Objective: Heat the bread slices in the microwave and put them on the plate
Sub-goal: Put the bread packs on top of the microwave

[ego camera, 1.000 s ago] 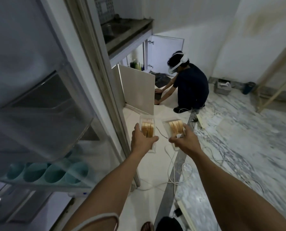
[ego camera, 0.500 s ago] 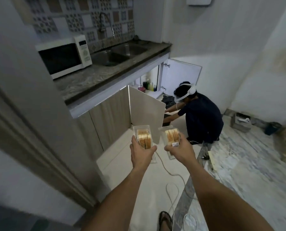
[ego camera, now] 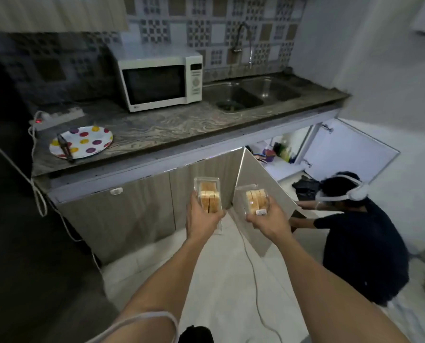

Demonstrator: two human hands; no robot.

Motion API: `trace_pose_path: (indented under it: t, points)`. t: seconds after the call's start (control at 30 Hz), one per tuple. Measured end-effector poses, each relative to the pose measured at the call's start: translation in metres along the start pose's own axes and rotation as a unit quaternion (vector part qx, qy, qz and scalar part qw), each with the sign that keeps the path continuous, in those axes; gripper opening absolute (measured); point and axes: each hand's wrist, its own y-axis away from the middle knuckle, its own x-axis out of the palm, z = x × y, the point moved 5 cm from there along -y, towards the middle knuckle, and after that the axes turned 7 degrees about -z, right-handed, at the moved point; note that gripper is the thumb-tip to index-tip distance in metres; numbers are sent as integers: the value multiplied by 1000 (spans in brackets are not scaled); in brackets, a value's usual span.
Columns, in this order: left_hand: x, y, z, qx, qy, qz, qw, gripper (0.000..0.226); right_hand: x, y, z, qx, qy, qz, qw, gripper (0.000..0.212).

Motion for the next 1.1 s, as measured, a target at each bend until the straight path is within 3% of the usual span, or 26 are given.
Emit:
trace_pose_path:
  t: [0.17,0.27,0.47,0.77,1.1]
  points:
    - [-14,-83,6,-27,-1,-63,998,115,48,-80,34,-51,12,58,997,72]
    - [-19,-143,3,-36,2,-93,995,107,82,-145,57,-72,-14,86,994,72]
    - [-29,-238,-61,2,8,-130,992,102,122,-234,147,-110,-46,105,987,68]
    - [-30,-345,-96,5,-18,-158,987,90,182,-335,203,-139,-25,119,983,64]
    - [-25,-476,-164,62,-12,-221,973,84,241,-471,308,-204,-46,136,968,76]
